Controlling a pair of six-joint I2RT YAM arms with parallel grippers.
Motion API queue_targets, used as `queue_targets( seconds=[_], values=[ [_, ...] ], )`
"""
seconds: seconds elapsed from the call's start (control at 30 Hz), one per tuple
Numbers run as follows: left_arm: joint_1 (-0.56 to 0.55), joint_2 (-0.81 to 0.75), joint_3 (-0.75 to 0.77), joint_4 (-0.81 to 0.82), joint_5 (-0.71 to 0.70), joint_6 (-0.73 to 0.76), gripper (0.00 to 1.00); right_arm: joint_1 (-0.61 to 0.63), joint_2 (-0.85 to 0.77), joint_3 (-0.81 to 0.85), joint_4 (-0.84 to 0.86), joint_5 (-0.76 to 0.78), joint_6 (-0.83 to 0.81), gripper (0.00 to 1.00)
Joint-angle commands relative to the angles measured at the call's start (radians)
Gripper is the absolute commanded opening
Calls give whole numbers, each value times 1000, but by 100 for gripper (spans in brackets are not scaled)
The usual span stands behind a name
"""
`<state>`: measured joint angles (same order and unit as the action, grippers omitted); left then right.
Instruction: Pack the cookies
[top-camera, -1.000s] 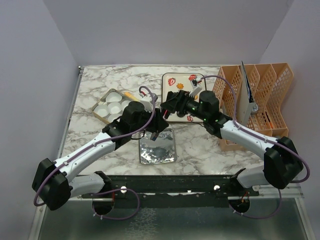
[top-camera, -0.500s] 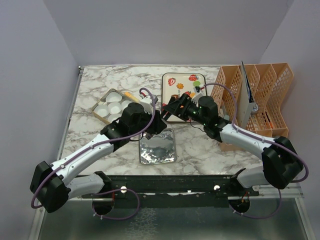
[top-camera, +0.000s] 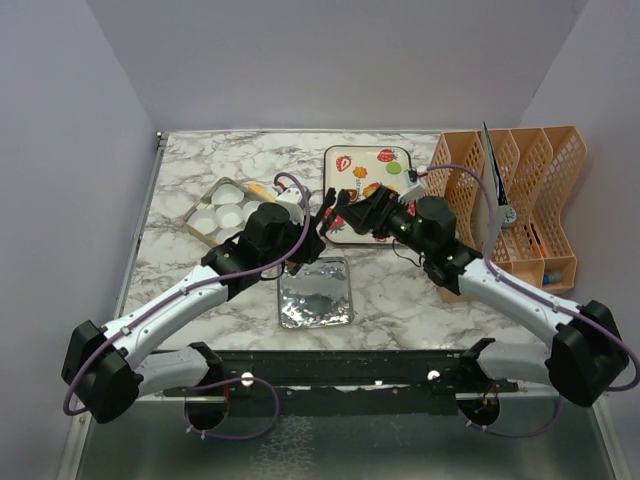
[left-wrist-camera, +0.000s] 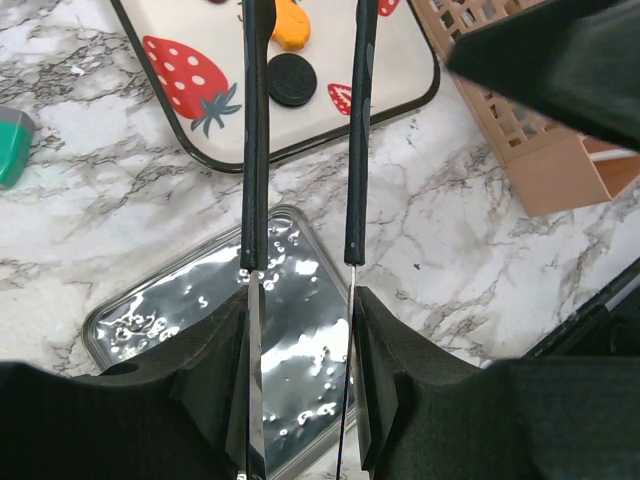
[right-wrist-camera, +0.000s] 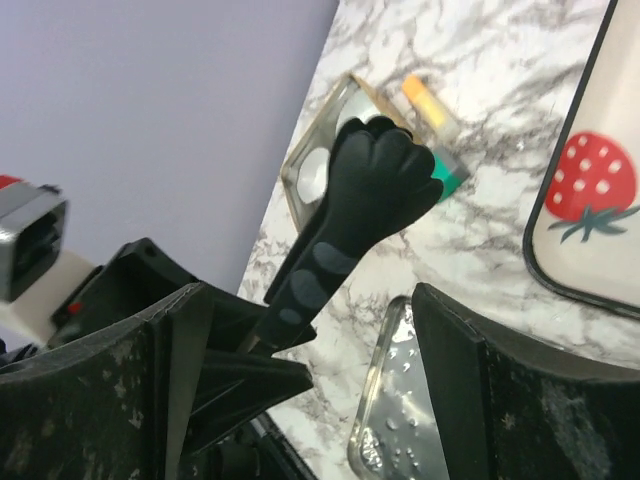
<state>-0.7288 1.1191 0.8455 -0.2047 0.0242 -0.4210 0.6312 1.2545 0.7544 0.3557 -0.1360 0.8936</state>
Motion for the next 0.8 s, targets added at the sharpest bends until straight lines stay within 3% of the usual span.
queue_targets(
  seconds=[0.0, 0.23, 0.4, 0.77],
  values=[
    [-2, 34, 73, -91, -96, 17, 43, -1, -135, -5, -115, 142, -189, 90],
    [-2, 117, 159, -219, -114, 37, 43, -1, -388, -4, -349, 373, -399, 98],
    [-3, 166, 210, -270, -109, 53, 44, -1, -571, -20, -485, 456, -513, 100],
    [-5, 346, 348, -352, -75, 86, 47, -1, -866, 20, -793, 612, -615, 100]
  ],
)
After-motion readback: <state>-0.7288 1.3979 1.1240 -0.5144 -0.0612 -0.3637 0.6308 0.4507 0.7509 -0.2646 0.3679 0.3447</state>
